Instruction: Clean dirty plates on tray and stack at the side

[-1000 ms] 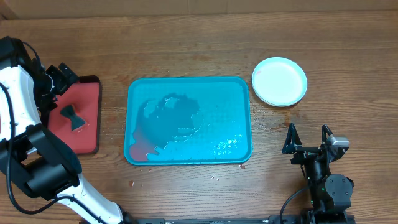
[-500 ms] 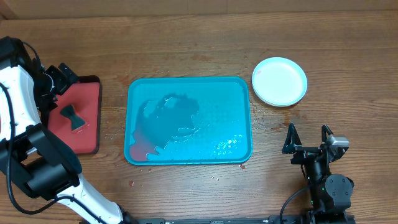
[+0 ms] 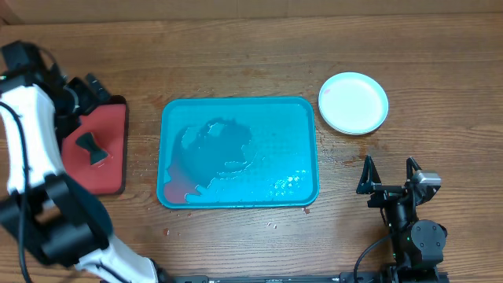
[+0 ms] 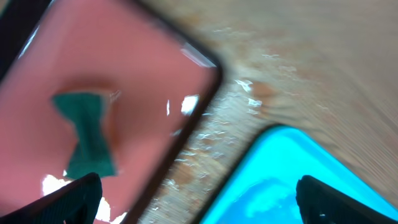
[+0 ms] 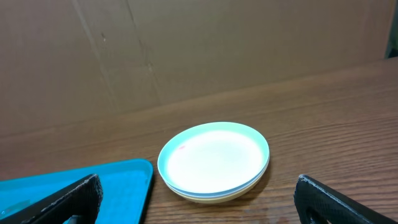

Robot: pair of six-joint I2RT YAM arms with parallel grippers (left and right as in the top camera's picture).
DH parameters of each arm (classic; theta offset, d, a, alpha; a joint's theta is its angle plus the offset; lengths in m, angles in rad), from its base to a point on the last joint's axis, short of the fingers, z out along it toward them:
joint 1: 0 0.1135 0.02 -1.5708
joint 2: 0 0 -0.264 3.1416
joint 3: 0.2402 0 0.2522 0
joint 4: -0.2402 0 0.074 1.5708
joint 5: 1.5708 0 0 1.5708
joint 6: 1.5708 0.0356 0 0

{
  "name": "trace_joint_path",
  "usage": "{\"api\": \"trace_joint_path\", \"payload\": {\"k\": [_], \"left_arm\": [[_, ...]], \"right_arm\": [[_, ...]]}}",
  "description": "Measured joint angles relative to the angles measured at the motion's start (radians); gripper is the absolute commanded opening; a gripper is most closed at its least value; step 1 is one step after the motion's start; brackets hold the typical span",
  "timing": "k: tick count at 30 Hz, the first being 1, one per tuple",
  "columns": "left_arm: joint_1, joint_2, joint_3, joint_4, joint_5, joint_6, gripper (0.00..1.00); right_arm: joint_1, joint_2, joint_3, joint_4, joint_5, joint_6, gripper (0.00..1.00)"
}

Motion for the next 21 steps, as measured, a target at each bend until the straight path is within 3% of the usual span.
{"api": "trace_joint_path", "payload": {"k": [6,10,16,21], "left_arm": [[-0.174,-0.438,-0.275,0.164,-0.064,0.05,1.0],[-0.225,-0.733,-0.483,0.187,-0.142,0.057,1.0],[-0.229,-0.908,-0.634,0.172,-0.193,0.058,1.0],[-0.23,-1.078,-0.81,0.309,-0.201,0.059,1.0]], "right_arm": [[0.0,0.002,0.0,-0.001,0.0,0.0,1.0],[0.0,0.002,0.0,-0.001,0.0,0.0,1.0],[0.0,0.002,0.0,0.0,0.0,0.0,1.0],[0.0,0.002,0.0,-0.001,0.0,0.0,1.0]]}}
